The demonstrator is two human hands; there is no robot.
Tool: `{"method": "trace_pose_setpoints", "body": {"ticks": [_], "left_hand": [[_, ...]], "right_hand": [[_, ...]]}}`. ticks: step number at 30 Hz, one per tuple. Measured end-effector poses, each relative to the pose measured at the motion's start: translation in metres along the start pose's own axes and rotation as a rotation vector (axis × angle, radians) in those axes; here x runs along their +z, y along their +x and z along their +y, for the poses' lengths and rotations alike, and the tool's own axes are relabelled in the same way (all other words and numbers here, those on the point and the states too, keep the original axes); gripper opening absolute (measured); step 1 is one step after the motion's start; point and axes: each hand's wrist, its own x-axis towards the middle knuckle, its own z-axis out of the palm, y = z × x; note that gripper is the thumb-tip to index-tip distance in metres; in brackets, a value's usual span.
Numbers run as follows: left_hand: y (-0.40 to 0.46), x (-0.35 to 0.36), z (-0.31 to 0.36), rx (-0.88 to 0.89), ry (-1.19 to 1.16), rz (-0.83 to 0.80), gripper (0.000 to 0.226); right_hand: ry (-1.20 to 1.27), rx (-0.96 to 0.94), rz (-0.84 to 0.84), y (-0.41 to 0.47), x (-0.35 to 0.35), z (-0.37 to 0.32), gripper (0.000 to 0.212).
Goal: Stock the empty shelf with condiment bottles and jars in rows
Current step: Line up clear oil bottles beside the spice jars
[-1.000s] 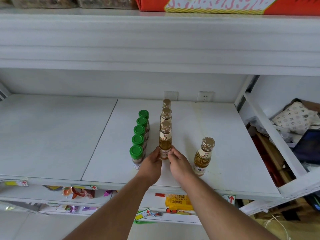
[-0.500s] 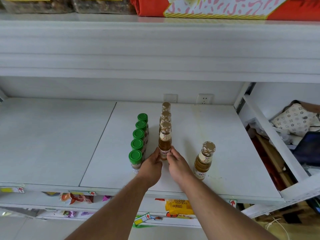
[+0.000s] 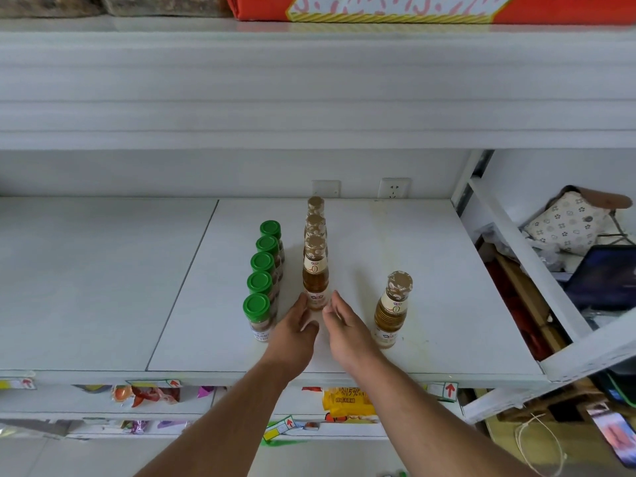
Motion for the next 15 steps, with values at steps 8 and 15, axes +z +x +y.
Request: {"method": "trace_pose_setpoints", "body": {"ticks": [8, 15], "left_hand": [[-0.048, 0.049, -0.001, -0.027, -0.037, -0.025, 0.055], [-0.044, 0.075, 0.025, 0.011, 0.001, -0.131, 0.056]], "right_hand": [[0.063, -0.033, 0.171, -0.063, -0.053, 0.064, 0.03], [0.136, 0.056, 0.445, -0.058, -0.084, 0.063, 0.027]]}}
